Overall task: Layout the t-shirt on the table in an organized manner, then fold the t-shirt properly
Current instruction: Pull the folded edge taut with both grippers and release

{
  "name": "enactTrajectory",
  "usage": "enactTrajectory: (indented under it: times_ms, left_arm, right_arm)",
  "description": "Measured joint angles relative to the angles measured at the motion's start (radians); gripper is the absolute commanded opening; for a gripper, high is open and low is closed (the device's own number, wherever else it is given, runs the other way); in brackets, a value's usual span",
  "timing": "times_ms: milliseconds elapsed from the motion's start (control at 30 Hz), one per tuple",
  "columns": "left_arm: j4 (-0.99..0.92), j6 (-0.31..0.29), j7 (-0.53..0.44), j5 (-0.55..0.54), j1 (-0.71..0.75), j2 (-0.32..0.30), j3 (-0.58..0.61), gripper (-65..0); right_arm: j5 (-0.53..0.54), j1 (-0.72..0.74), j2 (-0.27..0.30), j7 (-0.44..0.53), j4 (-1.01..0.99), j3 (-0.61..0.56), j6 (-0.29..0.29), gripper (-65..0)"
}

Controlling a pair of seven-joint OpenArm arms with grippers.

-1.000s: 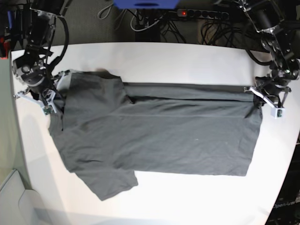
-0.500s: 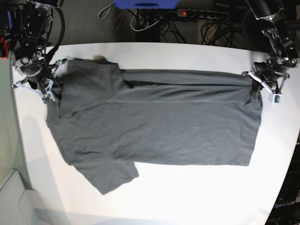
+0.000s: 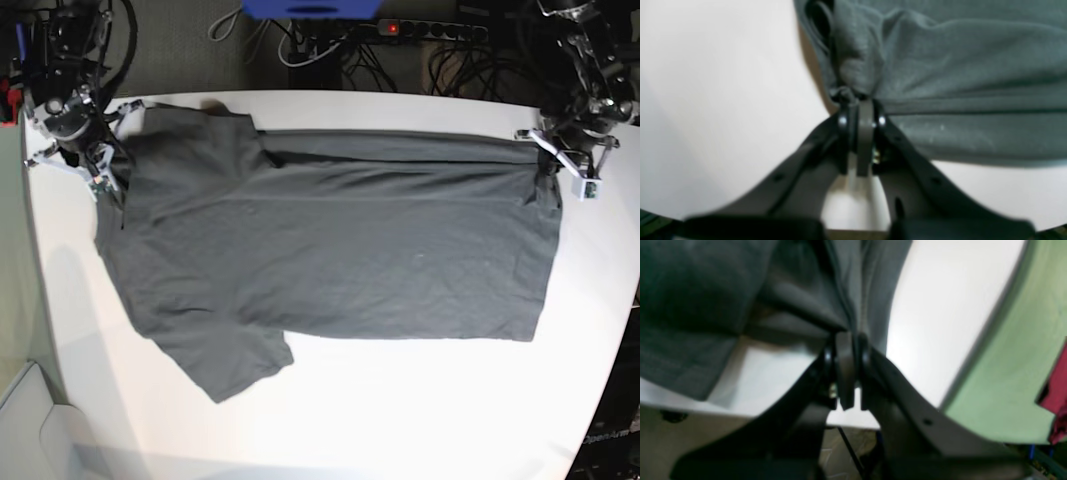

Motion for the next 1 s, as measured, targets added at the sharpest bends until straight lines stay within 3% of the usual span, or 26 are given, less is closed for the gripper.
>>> enactTrajectory:
  times_ms: [500, 600, 833, 1000]
  left_arm:
    - [0.007, 0.000, -0.019, -0.005, 0.032, -0.002, 0.000, -64.4]
    - [0.008, 0.000, -0.024, -0.005, 0.039, -0.004, 0.000, -63.7]
    - [0.009, 0.007, -0.026, -0.005, 0.055, -0.005, -0.002, -39.4]
    - [0.010, 0.008, -0.024, -0.004, 0.057, -0.008, -0.006, -26.8]
  right_arm:
    - [-0.006, -0.043, -0.044, 0.003, 0.036, 0.004, 0.000, -65.0]
    - [-0.006, -0.043, -0.047, 0.003, 0.036, 0.004, 0.000, -60.4]
    - [-0.009, -0.043, -0.052, 0.000, 0.040, 0.012, 0.000, -38.4]
    - [-0.010, -0.043, -0.091, -0.005, 0.042, 0.118, 0.000, -30.2]
